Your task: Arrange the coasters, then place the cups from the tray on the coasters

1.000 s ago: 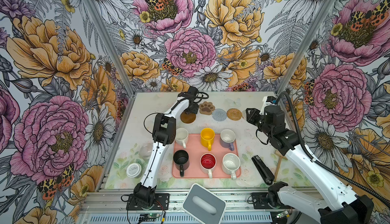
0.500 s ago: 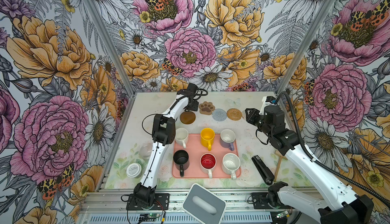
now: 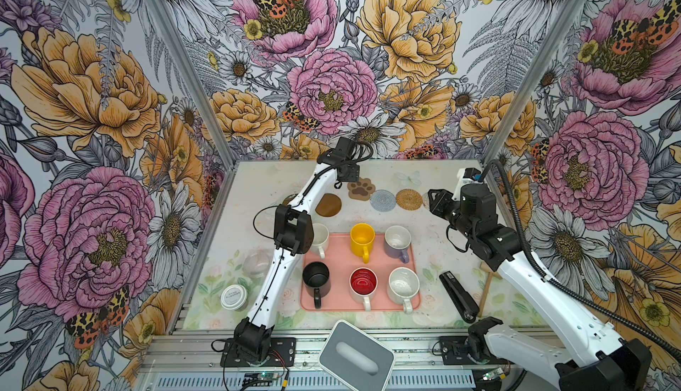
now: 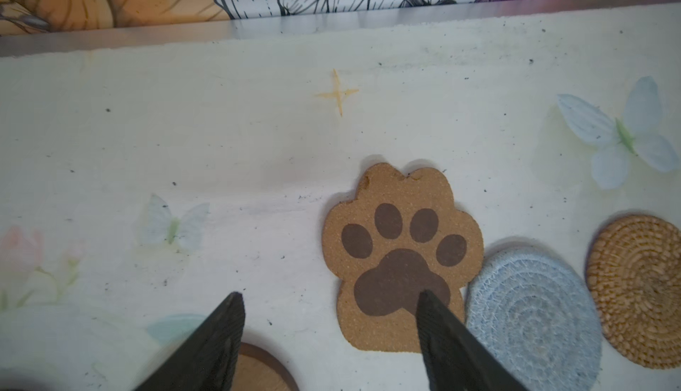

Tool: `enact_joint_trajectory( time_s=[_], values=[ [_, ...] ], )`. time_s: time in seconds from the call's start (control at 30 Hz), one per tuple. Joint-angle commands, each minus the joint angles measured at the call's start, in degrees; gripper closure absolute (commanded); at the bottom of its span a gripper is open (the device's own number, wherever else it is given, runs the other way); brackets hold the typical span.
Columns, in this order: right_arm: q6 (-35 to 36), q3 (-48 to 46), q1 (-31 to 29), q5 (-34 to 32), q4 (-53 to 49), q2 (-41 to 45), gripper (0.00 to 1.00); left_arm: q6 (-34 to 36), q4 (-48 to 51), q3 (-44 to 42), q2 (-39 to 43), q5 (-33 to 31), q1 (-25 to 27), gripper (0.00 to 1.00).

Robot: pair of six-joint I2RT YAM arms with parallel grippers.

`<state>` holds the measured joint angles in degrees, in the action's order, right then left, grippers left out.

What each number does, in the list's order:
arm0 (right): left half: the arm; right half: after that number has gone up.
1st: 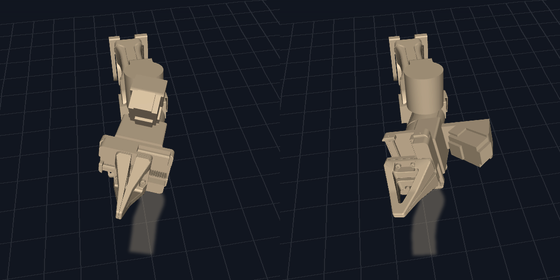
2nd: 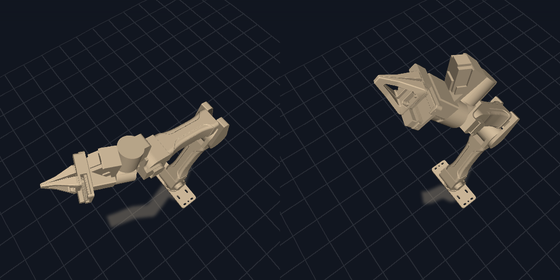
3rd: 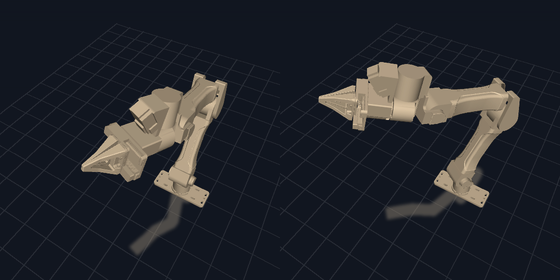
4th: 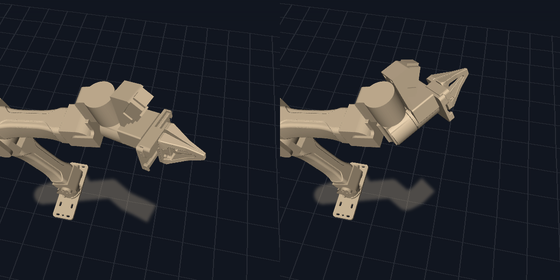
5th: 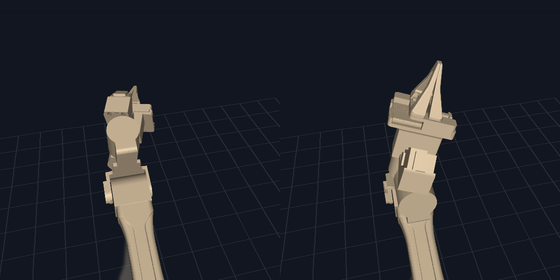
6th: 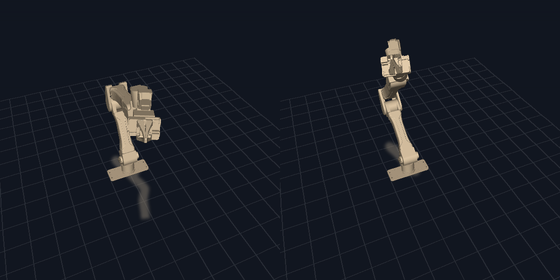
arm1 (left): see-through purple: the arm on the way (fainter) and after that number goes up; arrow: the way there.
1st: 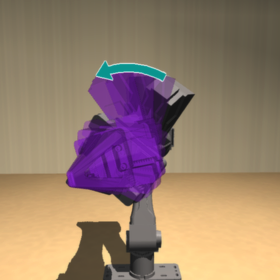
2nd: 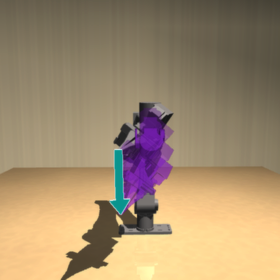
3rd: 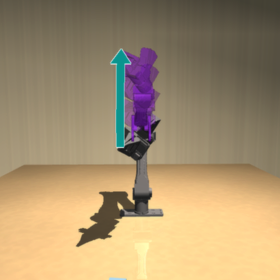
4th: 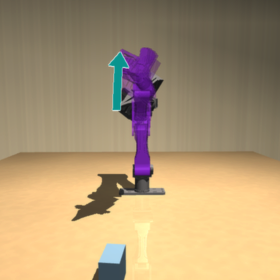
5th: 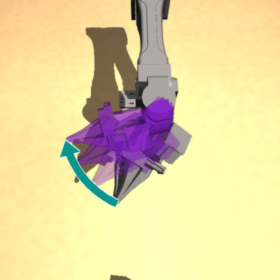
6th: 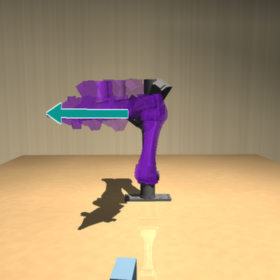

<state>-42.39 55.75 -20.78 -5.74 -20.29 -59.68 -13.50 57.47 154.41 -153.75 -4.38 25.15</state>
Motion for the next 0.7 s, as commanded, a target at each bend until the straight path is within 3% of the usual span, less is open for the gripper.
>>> enact_joint_trajectory(
  time_s=[0.0, 0.1, 0.23, 0.43, 0.57, 0.67],
  values=[
    [0.88, 0.36, 0.13, -0.05, 1.05, 1.21, 0.69, -2.07, -3.81, 0.66, -1.02, 2.02, 1.19, 0.27],
    [0.84, 0.35, 0.19, -0.15, 1.17, 1.19, 0.69, -2.54, -5.45, 0.63, -1.5, 2.57, 1.9, 0.36],
    [0.91, 0.25, 0.2, -0.24, 1.16, 1.41, 0.69, -4.02, -6.03, 0.71, -2.77, 4.0, 1.99, 0.58],
    [0.91, -0.34, 0.17, -0.5, 1.09, 2.14, 0.69, -5.39, -6.32, 1.11, -4.9, 5.26, 2.23, 0.67],
    [0.97, -0.83, 0.21, -0.92, 1.06, 3.1, 0.69, -6.06, -6.45, 1.16, -6.1, 5.63, 2.28, 0.91],
    [0.99, -1.18, 0.13, -1.2, 1.06, 3.77, 0.69, -6.26, -6.41, 0.74, -6.65, 5.81, 2.34, 0.96]
  ],
)
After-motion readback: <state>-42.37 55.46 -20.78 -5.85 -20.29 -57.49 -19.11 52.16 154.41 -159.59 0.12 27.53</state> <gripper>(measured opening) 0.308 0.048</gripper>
